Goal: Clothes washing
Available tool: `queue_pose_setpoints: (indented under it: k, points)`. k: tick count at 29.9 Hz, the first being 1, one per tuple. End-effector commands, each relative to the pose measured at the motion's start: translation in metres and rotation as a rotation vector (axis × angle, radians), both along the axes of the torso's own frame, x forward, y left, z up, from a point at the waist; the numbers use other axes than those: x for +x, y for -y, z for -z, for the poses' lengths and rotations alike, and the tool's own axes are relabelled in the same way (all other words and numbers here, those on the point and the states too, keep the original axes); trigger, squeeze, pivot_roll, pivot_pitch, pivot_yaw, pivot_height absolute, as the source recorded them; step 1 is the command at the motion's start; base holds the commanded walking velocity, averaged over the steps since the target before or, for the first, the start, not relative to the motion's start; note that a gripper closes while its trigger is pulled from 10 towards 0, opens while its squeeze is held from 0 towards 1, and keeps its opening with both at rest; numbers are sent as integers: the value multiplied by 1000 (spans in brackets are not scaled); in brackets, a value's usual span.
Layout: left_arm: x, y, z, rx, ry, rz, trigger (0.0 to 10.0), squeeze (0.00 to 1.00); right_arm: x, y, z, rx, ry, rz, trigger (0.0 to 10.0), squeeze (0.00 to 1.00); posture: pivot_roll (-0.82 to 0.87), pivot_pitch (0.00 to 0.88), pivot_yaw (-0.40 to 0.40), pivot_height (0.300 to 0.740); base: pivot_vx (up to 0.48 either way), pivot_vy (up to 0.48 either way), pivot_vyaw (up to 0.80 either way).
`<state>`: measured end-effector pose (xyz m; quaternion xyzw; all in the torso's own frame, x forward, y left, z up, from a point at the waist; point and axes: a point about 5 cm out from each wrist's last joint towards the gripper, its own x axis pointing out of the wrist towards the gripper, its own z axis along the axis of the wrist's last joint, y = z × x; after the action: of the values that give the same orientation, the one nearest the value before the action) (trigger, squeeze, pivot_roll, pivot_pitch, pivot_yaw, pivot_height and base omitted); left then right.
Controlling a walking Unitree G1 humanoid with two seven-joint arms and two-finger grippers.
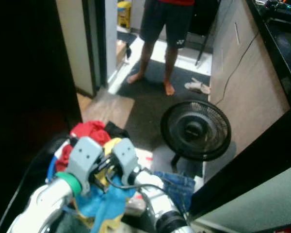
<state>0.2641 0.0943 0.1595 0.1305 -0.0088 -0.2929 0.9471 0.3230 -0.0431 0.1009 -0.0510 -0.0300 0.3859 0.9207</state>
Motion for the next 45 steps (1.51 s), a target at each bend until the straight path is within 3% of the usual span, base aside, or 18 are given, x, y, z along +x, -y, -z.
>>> queue_pose_setpoints:
  k: [1,3,4,6,7,18,22,28,30,32,33,38,40,45]
  points:
    - [-2,1,7,22,-21,3,10000,0,-1,3,-4,47,23,12,0,0,87,120,-28,740,0,0,0]
    - [-2,0,8,23,-22,2,10000,0,-2,3,-5,55,28,11,0,0,86,118,-27,740,0,0,0]
    - [-2,0,8,21,-22,5,10000,133,-2,3,-7,63,34,3,0,0,84,116,-25,740,0,0,0]
    - [-2,0,8,18,-22,7,10000,133,-3,2,-8,67,38,-3,0,0,84,116,-25,740,0,0,0]
    - [-2,0,7,6,-24,15,10000,1000,-3,2,-11,73,46,-9,10000,0,82,113,-24,740,0,0,0]
    - [-2,-1,4,-3,-17,29,10000,1000,-3,13,-19,95,79,9,10000,0,81,104,-18,740,0,0,0]
    - [-2,-3,5,-3,-14,25,10000,1000,-2,47,-34,99,135,81,10000,0,75,102,-18,740,0,0,0]
    - [-2,-2,5,-1,-12,29,10000,1000,3,68,-41,130,152,174,10000,0,71,100,-17,740,0,0,0]
    - [-3,-2,5,9,-3,31,10000,1000,8,84,-60,204,200,268,10000,0,72,102,-13,740,0,0,0]
    - [-3,-3,5,12,1,30,10000,980,9,90,-70,235,229,300,10000,0,71,103,-13,740,0,0,0]
    - [-4,-5,2,-5,4,27,10000,0,8,93,-82,261,261,315,10000,0,67,104,-10,740,0,0,0]
    - [-2,-11,-18,-94,56,-28,10000,0,2,96,-94,262,306,352,10000,0,67,106,-9,740,0,0,0]
    - [3,-10,-44,-142,149,-65,10000,0,-1,93,-102,271,340,383,10000,0,73,106,-10,740,0,0,0]
    - [5,-11,-75,-216,249,-87,10000,0,-5,84,-118,279,415,396,10000,0,72,102,-8,740,0,0,0]
